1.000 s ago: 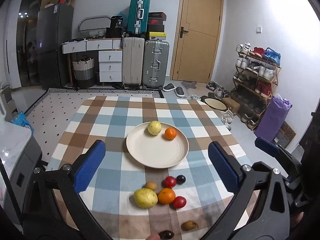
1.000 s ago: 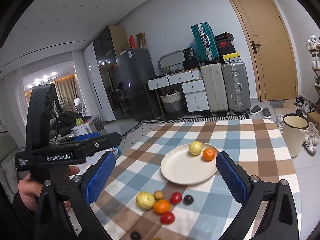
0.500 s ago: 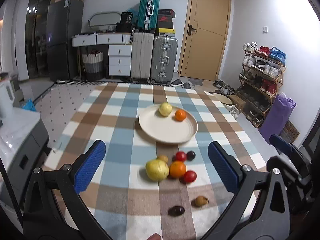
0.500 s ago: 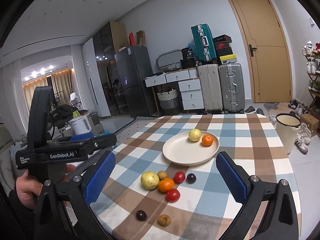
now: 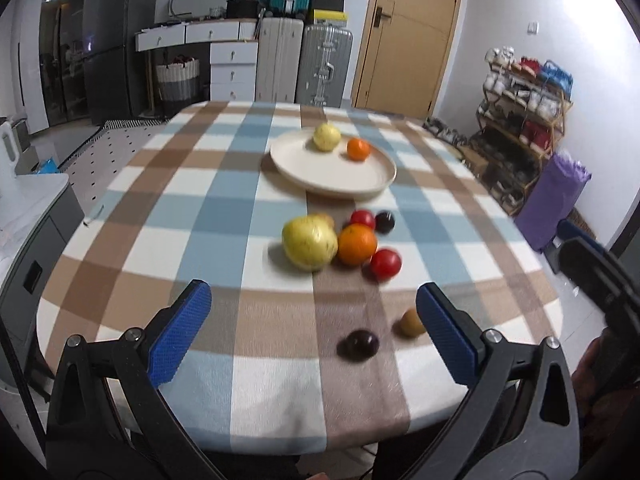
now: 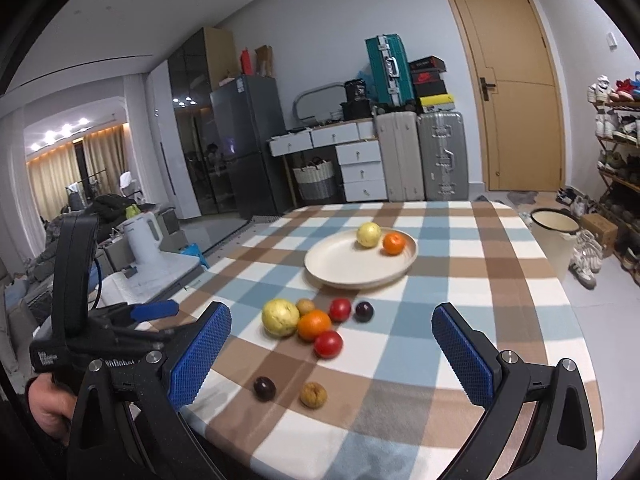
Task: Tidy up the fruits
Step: 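Withdraw both tools from the plate back toward the fruit cluster, then grasp the dark plum with the left gripper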
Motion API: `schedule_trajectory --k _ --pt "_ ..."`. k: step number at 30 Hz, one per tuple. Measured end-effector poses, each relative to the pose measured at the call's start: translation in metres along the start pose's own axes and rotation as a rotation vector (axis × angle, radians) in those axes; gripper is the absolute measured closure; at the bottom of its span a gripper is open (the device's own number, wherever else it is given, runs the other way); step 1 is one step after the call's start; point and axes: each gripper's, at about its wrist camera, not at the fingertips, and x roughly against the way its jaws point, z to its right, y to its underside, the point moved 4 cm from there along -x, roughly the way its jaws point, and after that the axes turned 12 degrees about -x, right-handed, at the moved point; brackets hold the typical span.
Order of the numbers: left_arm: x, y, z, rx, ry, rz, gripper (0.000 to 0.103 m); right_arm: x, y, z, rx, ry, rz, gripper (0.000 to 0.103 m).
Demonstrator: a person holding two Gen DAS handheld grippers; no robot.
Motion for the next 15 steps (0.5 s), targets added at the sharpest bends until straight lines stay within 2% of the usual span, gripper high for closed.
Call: schedule_trajectory --k 2,6,9,15 --pt "-0.008 0.006 0.005 -0.024 0.006 -0.015 0.001 0.001 0.005 0.002 0.003 0.005 -0.01 0.001" --pt "-0.021 0.023 0.016 -0.06 -0.036 -0.041 0.001 0.002 0.013 0.003 0.021 0.027 -0.015 0.001" --pt "-0.029 0.029 0.022 -0.06 -0.023 -0.06 0.001 0.004 0.018 0.005 0.014 0.026 -0.021 0.001" --pt "-0.042 0.035 0.029 -0.11 -0.052 -0.087 0.001 0.011 0.025 0.009 -0.002 0.033 -0.028 0.001"
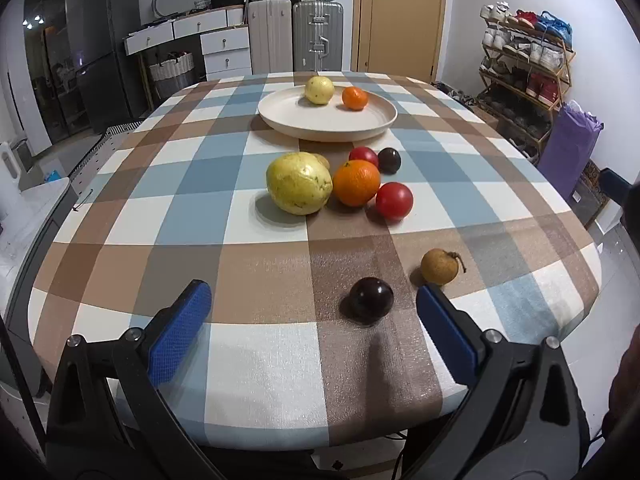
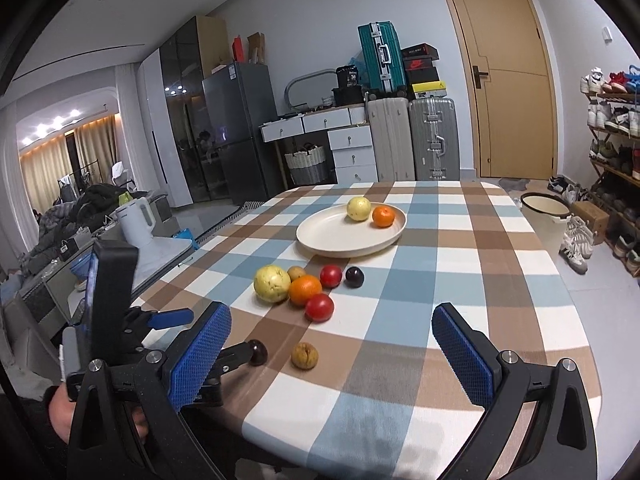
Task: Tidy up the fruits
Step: 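Grasp the dark plum with the left gripper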
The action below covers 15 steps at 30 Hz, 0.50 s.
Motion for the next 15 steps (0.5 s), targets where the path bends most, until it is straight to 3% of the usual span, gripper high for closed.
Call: schedule_trajectory --k 5,8,11,13,15 --pt "-0.005 0.0 0.008 -0.049 0.003 -0.005 0.003 0.005 0.006 0.005 -0.002 0.013 -0.006 0.001" --pt "-0.008 -0.002 0.011 -0.065 0.021 -0.007 0.014 0.007 0.007 0.006 -0.009 0.012 -0.008 0.001" --pt "-0.013 -0.003 0.011 -0.053 0.063 -0.02 0.036 0.007 0.007 0.006 -0.006 0.013 -0.008 0.001" --pt "-0.016 -0.001 0.012 -0.035 0.129 -0.027 0.06 0.009 0.008 0.007 -0.006 0.01 -0.01 0.001" --pt "-0.018 -0.001 0.014 -0.019 0.196 -0.027 0.076 0.012 0.01 0.008 -0.022 -0.002 -0.015 0.001"
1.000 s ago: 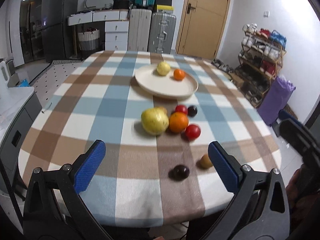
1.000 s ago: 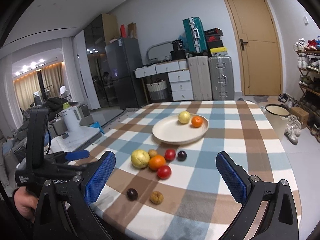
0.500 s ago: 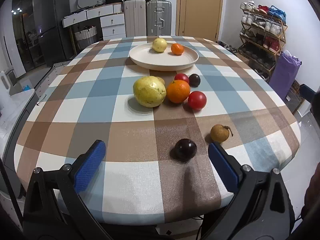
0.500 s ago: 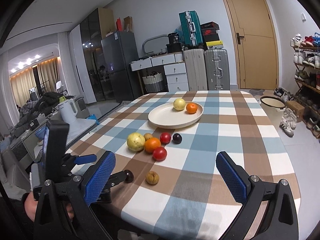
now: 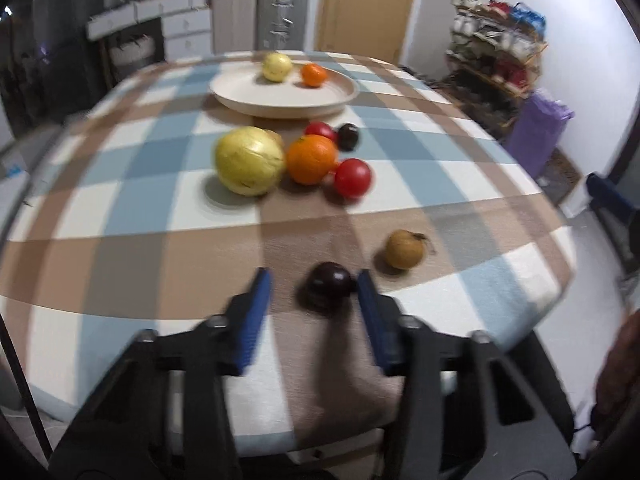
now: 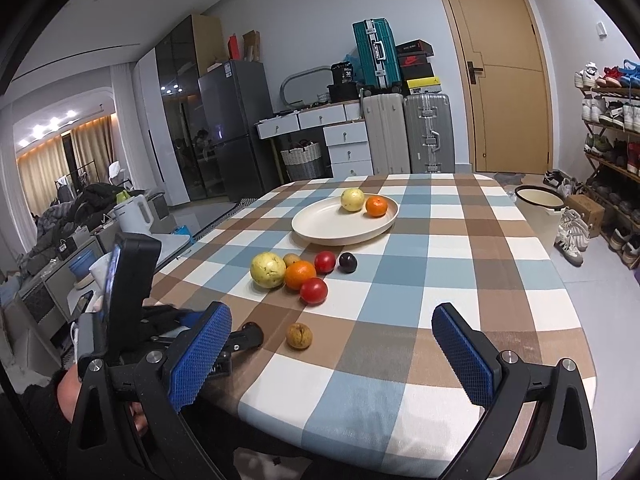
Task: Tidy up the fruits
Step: 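Grasp the dark plum with the left gripper, then grasp the small brown fruit with the right gripper while the left gripper holds the plum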
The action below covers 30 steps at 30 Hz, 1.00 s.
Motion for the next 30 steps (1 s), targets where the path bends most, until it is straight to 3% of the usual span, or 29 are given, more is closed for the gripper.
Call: schedule_trajectory --k 1,6,22,30 --pt "0.0 0.0 0.002 -0.003 0.016 0.004 0.08 0.0 0.0 0.002 -0.02 -0.011 -0.007 0.001" --pt "0.001 0.0 0.004 -0.006 0.047 0.024 0.08 0.001 0.003 0.005 -0.04 -0.007 -0.017 0.001" --pt "0.049 0.016 -0.01 0.039 0.054 0.09 0.08 -0.02 0.017 -0.009 -0.017 -0.01 -0.097 0.001" --pt "0.075 0.026 -0.024 0.082 0.059 0.129 0.08 -0.049 0.033 -0.018 0.082 0.019 -0.154 0.001"
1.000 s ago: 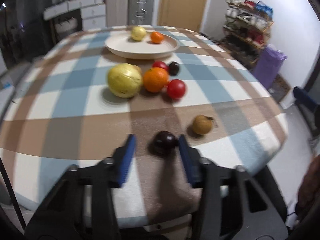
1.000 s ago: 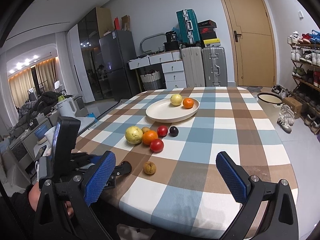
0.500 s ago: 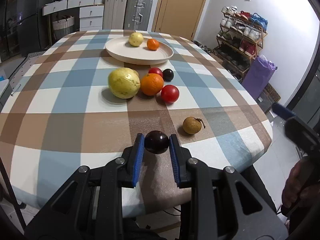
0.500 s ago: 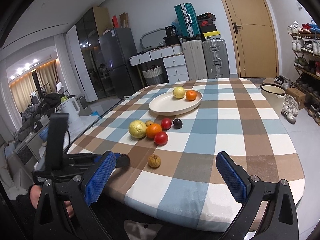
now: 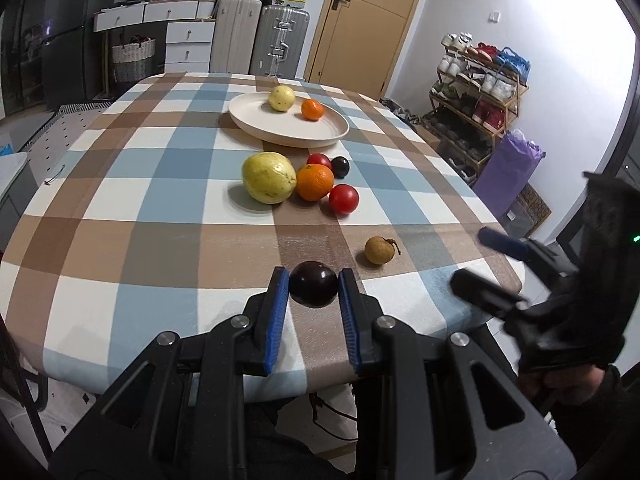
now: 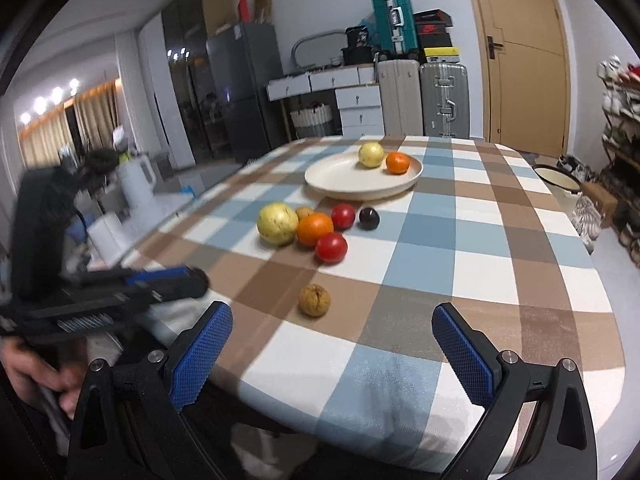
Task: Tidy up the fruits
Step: 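Grasp the small brown fruit with the right gripper while the left gripper holds the plum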
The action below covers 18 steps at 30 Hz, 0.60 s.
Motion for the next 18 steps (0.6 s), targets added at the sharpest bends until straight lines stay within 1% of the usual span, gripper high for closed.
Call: schedule_trajectory --k 3,9,15,16,17,18 --pt "0.006 0.003 -0.004 0.011 0.002 0.007 0.08 -0.013 0.001 0.0 -0.014 -0.027 -0.023 0.003" --pt "0.012 0.008 -0.007 0.023 0.004 0.013 0.08 -0.038 -0.004 0.001 -0.037 -0.03 -0.061 0.01" --pt "0.015 0.014 -0.01 0.031 0.004 0.008 0.08 -0.058 -0.004 0.001 -0.04 -0.033 -0.101 0.023" --pt "0.015 0.014 -0.01 0.032 0.003 0.008 0.08 -0.06 -0.004 0.001 -0.037 -0.029 -0.106 0.027" --pt "0.015 0.014 -0.01 0.032 0.003 0.008 0.08 -0.062 -0.003 0.001 -0.034 -0.027 -0.112 0.033" --pt "0.015 0.014 -0.01 0.033 0.002 0.009 0.08 -0.064 -0.003 0.001 -0.033 -0.023 -0.119 0.035"
